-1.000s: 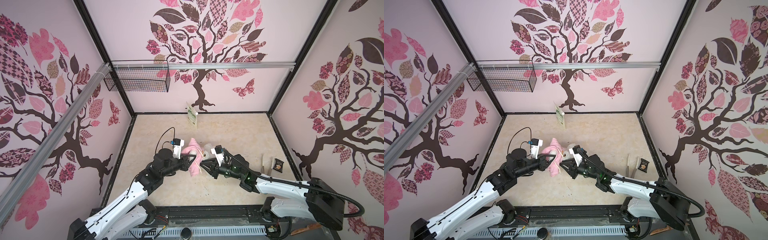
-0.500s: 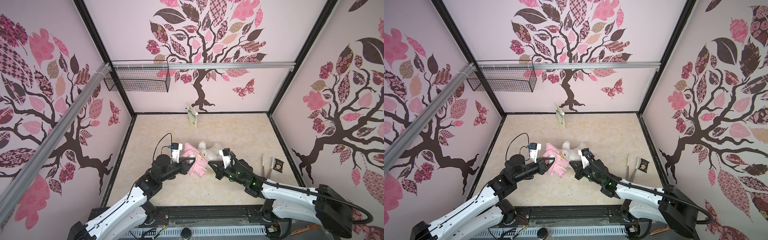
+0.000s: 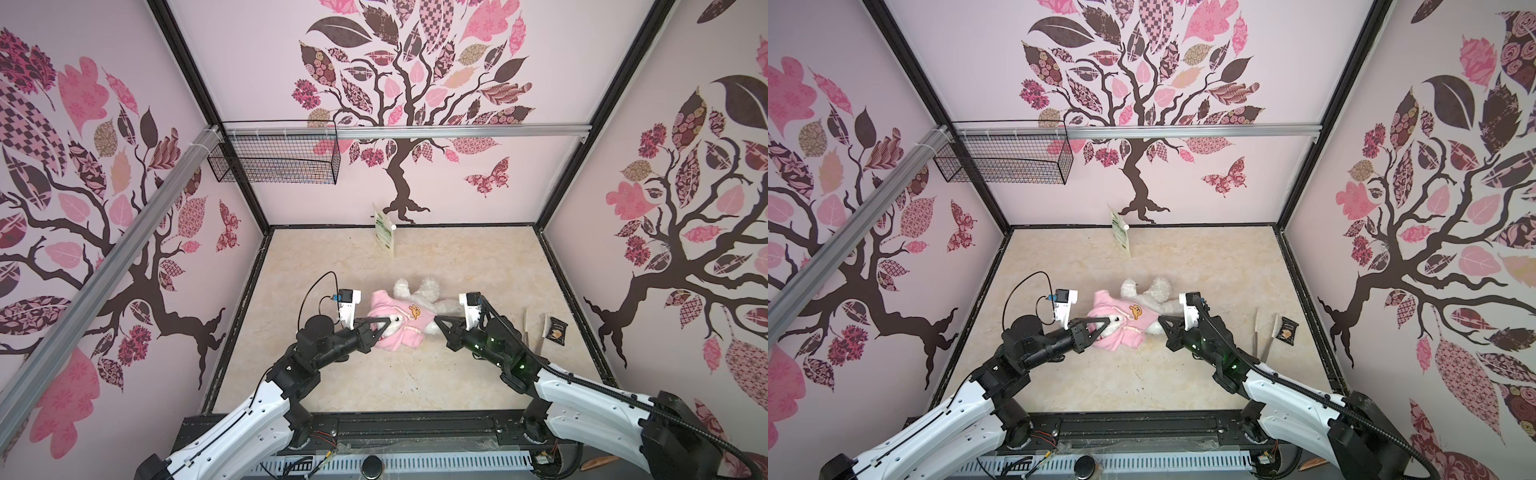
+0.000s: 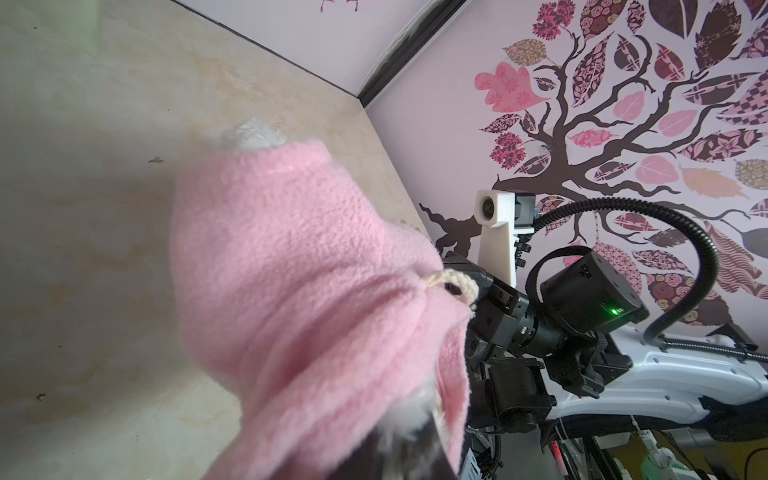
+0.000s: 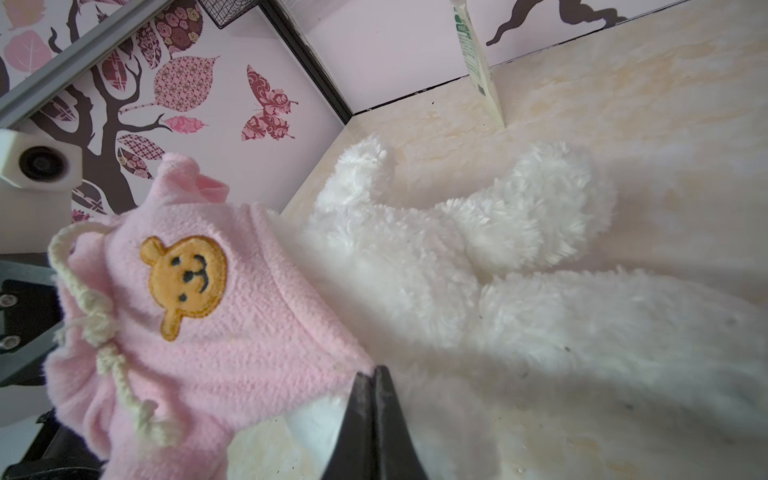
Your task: Dress the teddy bear
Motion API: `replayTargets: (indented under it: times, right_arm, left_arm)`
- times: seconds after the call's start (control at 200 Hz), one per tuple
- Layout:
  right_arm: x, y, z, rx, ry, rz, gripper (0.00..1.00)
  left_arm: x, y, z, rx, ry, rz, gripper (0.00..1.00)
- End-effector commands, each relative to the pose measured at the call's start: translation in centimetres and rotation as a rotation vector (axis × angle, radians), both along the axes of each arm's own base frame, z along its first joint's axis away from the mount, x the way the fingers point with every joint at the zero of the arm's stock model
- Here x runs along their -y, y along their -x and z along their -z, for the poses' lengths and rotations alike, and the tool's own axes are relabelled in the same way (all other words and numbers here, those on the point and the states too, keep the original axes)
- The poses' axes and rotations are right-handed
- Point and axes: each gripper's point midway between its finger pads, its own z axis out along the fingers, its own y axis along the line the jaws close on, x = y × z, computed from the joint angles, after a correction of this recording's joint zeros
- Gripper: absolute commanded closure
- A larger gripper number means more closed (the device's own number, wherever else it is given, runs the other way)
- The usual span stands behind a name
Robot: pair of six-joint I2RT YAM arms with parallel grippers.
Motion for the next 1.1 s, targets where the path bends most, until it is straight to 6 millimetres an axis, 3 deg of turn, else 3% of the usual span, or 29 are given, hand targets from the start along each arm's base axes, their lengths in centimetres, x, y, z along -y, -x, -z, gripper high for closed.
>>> replayTargets:
  times: [0.0,0.08,0.23,0.4,0.61,0.885,1.095]
  right_arm:
    - [6.2,-2.8,5.6,-0.141,0.190,0.283,1.00]
    - [3.8,-2.3,5.0,-0.128,0.155,0.157,1.00]
    - [-1.1,0.4,2.3,-0.048,0.057,-0.183,0.97]
    - [-2.7,3.3,-2.1,0.008,0.005,-0.377,0.72]
    - [-3.1,4.7,-6.7,-0.012,-0.087,-0.440,0.59]
    - [-5.2,4.8,-8.3,-0.119,-0.182,-0.548,0.57]
    - [-6.0,4.4,-6.5,-0.178,-0.155,-0.583,0.58]
  left_arm:
    - [-1.3,-0.3,-3.9,0.117,0.125,-0.025,1.00]
    - [-1.2,-0.1,-3.7,0.142,0.100,0.000,1.00]
    - [-0.7,0.3,-1.9,0.237,-0.076,0.074,1.00]
    - [-0.2,1.3,-1.3,0.461,-0.319,0.224,1.00]
    - [0.0,3.1,-1.0,0.718,-0.471,0.369,1.00]
    - [1.4,6.1,-1.4,0.963,-0.454,0.533,1.00]
    - [1.8,6.4,-1.4,0.971,-0.440,0.540,1.00]
